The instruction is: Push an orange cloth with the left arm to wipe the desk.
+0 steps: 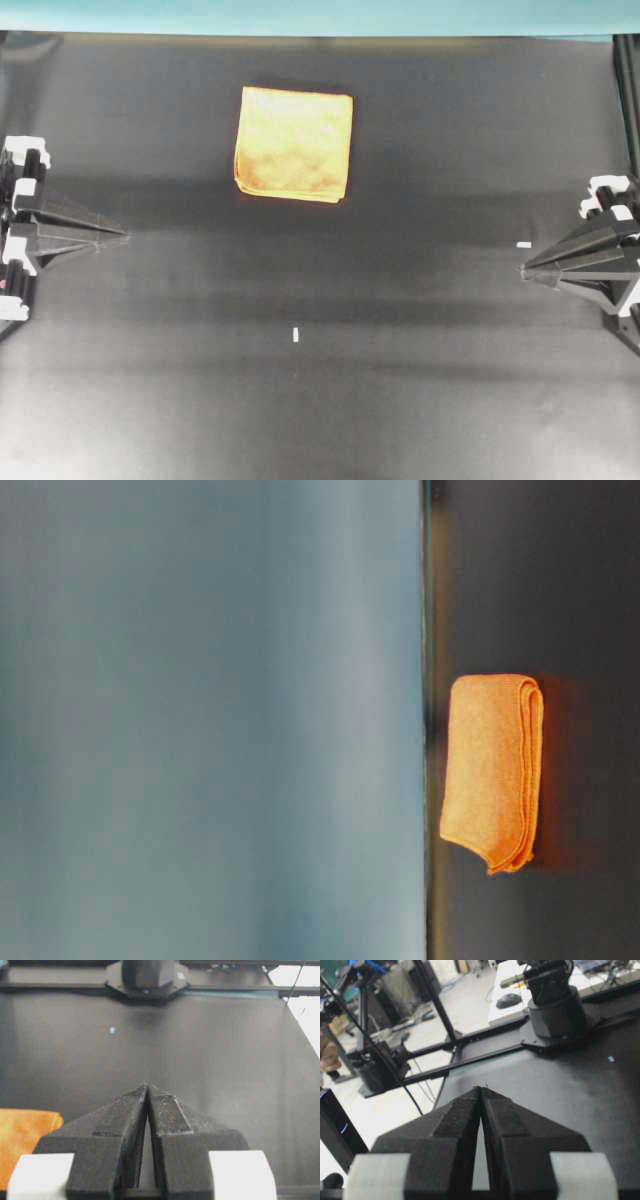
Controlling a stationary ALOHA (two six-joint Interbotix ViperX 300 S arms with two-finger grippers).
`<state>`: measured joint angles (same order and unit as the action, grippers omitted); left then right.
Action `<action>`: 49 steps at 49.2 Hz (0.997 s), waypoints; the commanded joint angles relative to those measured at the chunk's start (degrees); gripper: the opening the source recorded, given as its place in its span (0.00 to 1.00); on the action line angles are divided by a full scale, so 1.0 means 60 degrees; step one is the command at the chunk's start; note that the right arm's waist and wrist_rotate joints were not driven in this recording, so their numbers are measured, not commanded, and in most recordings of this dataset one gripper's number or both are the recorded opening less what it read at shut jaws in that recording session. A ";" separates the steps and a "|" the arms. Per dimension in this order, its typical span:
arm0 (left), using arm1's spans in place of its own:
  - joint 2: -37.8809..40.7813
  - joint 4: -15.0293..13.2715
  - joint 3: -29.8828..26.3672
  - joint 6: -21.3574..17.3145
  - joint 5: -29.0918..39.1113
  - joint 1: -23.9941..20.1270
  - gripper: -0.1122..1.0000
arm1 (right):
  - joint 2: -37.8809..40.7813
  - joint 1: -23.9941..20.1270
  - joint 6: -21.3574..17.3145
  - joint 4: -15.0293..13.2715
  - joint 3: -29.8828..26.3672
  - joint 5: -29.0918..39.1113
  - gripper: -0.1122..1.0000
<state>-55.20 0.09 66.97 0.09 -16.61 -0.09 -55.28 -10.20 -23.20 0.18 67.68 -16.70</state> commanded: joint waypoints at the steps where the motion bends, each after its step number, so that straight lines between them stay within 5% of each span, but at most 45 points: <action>1: 0.0103 0.0425 -0.0015 0.0132 0.0015 -0.0044 0.15 | 0.0015 0.0000 0.0000 -0.0015 -0.0176 -0.0044 0.13; 7: 0.0190 0.0425 0.0015 0.0146 0.0161 -0.0029 0.10 | -0.0103 0.0015 0.0015 -0.0015 -0.0088 0.0352 0.11; 20: 0.0527 0.0425 -0.0073 0.0132 0.0146 -0.0293 0.10 | -0.0366 0.0000 0.0015 0.0000 -0.0088 0.0703 0.31; 39: 0.5142 0.0425 -0.1772 0.0132 -0.0527 -0.3076 0.10 | -0.0249 0.0000 0.0000 -0.0015 -0.0044 0.0879 0.17; 49: 0.7544 0.0425 -0.3340 0.0132 -0.1011 -0.3589 0.10 | -0.0278 0.0000 0.0015 -0.0015 -0.0044 0.1157 0.15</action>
<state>-15.29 2.46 51.77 0.88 -21.80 -20.83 -57.22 -10.20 -23.12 0.18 67.76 -9.76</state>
